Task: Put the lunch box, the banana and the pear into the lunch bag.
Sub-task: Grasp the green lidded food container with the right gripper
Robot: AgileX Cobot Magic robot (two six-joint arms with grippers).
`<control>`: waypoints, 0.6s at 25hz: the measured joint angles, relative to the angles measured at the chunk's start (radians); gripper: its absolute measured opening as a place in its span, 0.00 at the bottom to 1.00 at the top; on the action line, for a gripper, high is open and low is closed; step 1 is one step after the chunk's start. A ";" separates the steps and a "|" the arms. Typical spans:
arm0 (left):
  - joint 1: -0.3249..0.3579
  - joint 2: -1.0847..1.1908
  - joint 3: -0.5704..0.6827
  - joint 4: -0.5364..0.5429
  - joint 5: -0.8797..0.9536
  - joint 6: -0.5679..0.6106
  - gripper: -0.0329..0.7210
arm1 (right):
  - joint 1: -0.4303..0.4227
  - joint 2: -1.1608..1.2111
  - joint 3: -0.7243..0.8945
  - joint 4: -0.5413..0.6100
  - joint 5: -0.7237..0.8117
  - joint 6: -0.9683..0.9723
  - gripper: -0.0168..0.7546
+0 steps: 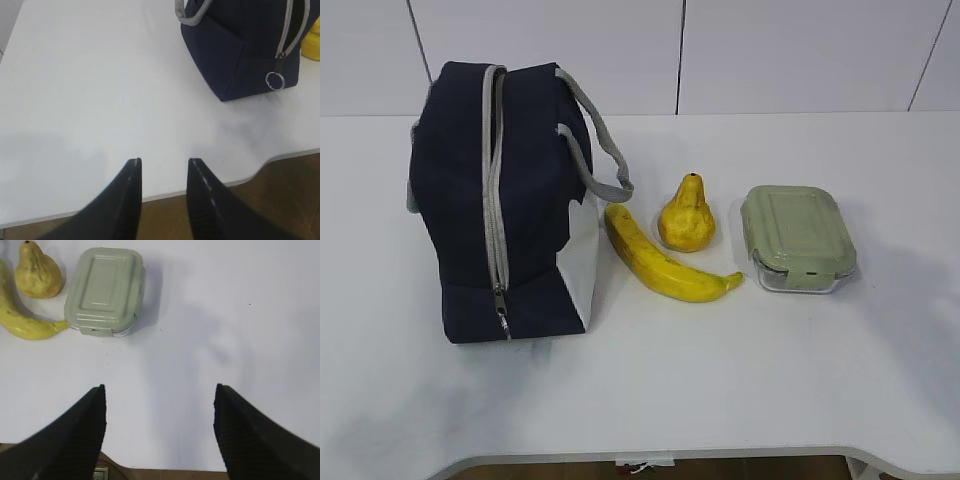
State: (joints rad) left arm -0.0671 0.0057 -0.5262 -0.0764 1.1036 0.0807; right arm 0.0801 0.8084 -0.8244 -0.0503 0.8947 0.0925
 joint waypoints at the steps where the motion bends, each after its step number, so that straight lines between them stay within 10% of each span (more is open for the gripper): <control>1: 0.000 0.000 0.000 0.000 0.000 0.000 0.35 | 0.000 0.023 -0.018 0.000 -0.004 0.000 0.72; 15: 0.000 0.000 0.000 0.002 0.000 0.000 0.36 | 0.000 0.385 -0.312 -0.038 0.000 -0.012 0.72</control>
State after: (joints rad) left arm -0.0671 0.0057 -0.5262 -0.0745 1.1036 0.0807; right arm 0.0801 1.1933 -1.1362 -0.0884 0.8948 0.0804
